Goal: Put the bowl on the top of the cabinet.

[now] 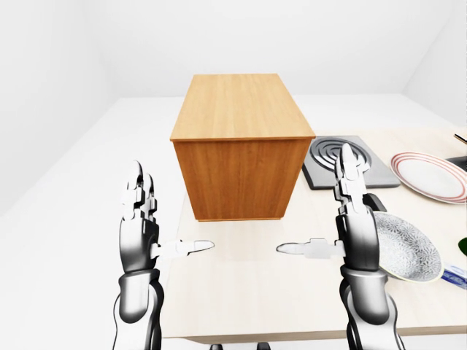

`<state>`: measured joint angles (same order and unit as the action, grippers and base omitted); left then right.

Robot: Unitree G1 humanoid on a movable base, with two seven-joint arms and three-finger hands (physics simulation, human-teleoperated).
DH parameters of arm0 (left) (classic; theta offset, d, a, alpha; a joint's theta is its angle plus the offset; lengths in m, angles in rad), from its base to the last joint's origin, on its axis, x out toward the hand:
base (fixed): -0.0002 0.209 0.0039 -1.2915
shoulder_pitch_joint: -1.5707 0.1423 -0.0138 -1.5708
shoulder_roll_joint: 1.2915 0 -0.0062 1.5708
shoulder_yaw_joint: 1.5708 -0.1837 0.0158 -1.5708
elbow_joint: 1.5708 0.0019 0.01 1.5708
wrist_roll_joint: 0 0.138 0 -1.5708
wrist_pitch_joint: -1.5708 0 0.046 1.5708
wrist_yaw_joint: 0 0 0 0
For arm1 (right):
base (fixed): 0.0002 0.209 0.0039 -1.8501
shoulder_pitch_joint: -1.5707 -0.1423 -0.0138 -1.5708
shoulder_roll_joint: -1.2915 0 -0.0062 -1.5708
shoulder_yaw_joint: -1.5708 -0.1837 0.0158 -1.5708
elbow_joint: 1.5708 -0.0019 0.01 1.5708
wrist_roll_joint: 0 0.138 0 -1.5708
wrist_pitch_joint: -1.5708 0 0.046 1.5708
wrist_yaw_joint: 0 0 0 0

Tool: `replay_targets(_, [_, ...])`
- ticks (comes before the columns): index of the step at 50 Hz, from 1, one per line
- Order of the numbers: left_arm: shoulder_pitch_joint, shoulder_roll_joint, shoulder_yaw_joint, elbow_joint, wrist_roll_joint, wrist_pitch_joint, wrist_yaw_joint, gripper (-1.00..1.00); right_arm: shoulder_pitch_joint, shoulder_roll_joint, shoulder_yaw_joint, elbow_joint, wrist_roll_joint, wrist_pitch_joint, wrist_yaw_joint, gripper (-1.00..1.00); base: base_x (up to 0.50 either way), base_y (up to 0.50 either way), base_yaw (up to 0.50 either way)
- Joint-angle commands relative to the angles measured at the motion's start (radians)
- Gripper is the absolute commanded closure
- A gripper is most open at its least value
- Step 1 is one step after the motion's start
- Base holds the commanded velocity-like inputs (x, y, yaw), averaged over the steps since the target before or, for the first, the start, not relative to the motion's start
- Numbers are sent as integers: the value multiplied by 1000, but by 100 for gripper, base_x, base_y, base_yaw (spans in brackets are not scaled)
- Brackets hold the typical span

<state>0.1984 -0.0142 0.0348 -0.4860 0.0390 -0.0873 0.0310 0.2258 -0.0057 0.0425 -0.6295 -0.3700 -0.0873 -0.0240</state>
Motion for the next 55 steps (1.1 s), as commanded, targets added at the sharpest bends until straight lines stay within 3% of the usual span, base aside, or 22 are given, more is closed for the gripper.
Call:
replay_targets(1, [-2, 0, -1, 6, 2, 0, 1, -100, 0, 0, 0, 1, 4, 0, 3, -100, 18, 5, 0])
replay_targets(29, [-12, 0, -8, 16, 8, 0, 4, -100, -9, -3, -5, 12, 14, 0, 11, -100, 0, 0, 0])
replay_targets(39, [-5, 1, -1, 14, 2, 0, 1, -100, -31, -2, -37, -35, -71, 0, 16, -100, 0, 0, 0])
replay_targets(55, [-10, 2, -5, 28, 6, 0, 4, -100, -50, -24, -118, -201, -212, 0, 302, -100, 0, 0, 0])
